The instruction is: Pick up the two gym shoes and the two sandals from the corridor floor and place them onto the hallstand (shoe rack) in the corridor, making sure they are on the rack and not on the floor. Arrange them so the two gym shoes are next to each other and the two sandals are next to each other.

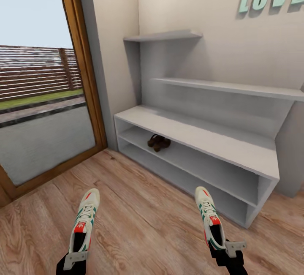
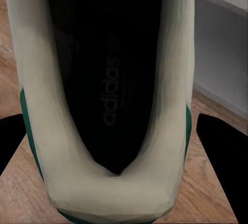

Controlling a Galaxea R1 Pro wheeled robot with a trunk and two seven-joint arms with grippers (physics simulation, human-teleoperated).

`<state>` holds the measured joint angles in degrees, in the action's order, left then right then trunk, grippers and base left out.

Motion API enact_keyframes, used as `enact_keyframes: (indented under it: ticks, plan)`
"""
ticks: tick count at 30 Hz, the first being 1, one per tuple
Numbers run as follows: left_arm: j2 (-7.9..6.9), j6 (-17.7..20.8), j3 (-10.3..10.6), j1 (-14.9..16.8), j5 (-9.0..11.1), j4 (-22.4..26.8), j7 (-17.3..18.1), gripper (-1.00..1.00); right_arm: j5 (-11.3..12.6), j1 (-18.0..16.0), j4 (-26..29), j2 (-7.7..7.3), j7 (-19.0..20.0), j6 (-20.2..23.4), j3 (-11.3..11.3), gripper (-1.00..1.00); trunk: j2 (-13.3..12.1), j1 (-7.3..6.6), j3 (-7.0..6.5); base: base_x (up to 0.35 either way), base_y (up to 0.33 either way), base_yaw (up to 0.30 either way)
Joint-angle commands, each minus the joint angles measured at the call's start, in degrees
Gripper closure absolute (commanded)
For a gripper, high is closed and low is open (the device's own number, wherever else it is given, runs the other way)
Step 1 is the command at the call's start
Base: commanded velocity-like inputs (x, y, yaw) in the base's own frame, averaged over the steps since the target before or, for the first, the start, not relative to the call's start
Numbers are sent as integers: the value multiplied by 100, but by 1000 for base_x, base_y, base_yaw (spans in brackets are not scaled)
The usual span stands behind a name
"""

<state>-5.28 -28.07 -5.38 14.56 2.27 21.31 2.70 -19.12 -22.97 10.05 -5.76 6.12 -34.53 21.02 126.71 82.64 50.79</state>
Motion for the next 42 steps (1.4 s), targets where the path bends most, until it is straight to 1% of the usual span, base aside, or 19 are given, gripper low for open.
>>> enact_keyframes:
  ticks: [1,13,29,42]
  plan:
    - [1,-15,-15,-1,22,-4,29,100,-13,-6,-4,2,47,-19,51,100,2,-1,5,57,314,-300]
    - [1,-15,-15,3,28,-4,29,100,-13,-6,-4,5,47,-18,51,100,2,-1,5,117,321,-300]
    - [1,-15,-15,0,21,-4,29,100,-13,-6,-3,5,47,-18,51,100,2,-1,5,8,319,-300]
    - [1,-15,-15,2,20,-4,29,100,-13,-6,-3,5,47,-18,51,100,2,-1,5,0,36,-300]
